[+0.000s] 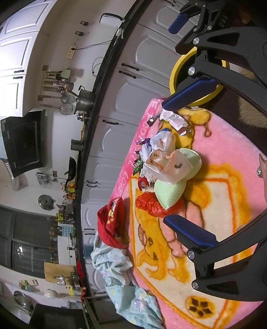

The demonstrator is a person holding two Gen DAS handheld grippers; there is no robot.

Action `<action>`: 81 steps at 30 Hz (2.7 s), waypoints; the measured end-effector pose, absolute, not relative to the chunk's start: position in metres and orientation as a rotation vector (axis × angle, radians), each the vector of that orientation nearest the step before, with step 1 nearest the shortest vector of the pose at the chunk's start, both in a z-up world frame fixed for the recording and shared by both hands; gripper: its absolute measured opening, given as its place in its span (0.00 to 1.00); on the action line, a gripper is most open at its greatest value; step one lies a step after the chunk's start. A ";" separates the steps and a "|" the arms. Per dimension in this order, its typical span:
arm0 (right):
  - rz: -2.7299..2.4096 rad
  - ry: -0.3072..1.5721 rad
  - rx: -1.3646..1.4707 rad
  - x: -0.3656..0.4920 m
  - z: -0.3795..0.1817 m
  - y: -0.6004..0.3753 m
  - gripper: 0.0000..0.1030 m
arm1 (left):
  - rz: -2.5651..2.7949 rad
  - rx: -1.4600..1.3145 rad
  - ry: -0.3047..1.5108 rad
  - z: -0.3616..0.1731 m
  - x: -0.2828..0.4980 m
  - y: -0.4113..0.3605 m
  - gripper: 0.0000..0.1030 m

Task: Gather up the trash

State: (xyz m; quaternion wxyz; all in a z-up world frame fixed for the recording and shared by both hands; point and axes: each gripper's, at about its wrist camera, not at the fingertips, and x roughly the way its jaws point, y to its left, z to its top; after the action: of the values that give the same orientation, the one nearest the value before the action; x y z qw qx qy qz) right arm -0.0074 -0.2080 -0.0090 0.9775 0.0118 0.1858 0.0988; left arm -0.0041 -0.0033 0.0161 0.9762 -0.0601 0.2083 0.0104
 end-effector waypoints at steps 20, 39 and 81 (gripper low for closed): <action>0.216 0.391 0.014 -0.007 -0.007 -0.220 0.94 | 0.023 -0.124 0.415 0.015 -0.004 -0.003 0.90; 0.253 0.571 0.024 0.088 -0.012 -0.183 0.94 | -0.059 -0.133 0.488 0.006 0.034 0.029 0.90; 0.383 0.936 0.259 0.196 -0.091 -0.157 0.34 | -0.174 -0.118 0.685 -0.044 0.108 0.032 0.16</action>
State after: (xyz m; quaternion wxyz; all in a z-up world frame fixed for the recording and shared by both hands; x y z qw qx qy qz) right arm 0.1963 -0.1575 -0.0912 0.8669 0.1237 0.4469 0.1829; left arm 0.1082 0.0322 -0.0444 0.9365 -0.0579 0.3353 -0.0851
